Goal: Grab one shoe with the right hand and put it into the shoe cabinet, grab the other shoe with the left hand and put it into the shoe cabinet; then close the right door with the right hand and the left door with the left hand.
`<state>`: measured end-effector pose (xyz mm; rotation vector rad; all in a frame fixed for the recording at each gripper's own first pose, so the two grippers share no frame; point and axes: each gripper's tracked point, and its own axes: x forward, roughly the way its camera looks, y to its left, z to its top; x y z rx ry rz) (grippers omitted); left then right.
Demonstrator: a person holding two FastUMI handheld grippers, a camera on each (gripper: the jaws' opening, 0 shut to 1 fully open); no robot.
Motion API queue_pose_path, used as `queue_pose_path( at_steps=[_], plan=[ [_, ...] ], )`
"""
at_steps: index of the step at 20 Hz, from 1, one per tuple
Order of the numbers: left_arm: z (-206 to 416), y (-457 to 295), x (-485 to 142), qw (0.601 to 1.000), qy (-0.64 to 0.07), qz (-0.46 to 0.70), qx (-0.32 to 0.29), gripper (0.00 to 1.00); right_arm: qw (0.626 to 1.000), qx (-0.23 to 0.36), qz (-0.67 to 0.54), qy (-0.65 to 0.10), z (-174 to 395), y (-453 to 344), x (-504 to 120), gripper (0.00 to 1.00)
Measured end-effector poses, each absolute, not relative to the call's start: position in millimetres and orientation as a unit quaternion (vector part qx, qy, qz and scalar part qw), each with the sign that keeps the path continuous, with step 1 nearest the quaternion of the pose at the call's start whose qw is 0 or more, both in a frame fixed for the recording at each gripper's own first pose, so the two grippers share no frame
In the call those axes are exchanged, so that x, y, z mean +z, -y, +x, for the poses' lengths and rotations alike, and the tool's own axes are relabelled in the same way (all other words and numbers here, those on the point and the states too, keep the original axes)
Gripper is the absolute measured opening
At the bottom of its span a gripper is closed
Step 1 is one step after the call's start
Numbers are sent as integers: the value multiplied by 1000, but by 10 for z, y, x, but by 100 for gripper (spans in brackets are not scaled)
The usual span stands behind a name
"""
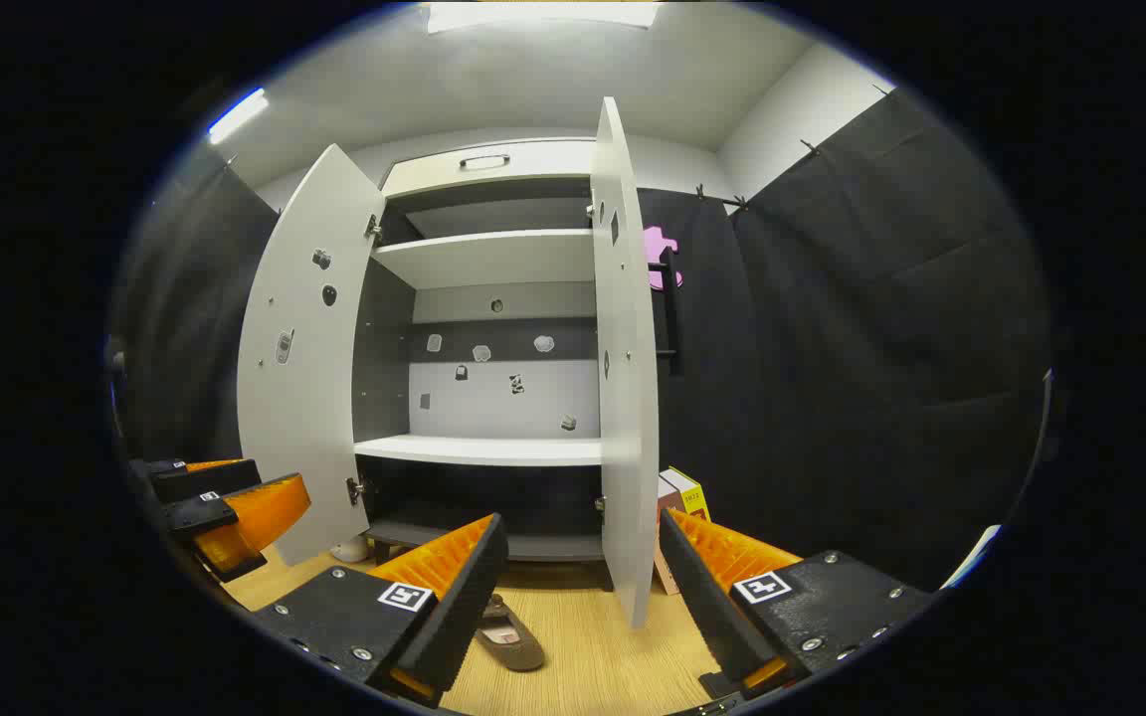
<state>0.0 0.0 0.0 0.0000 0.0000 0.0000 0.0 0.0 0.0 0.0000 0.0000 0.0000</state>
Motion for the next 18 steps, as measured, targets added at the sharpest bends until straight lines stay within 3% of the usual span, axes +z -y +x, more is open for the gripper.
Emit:
queue_pose_path(
  at_steps=[18],
  plan=[
    [-55,-74,14,1000,1,-1,13,96,1000,4,0,-2,-47,-42,-4,94]
  ],
)
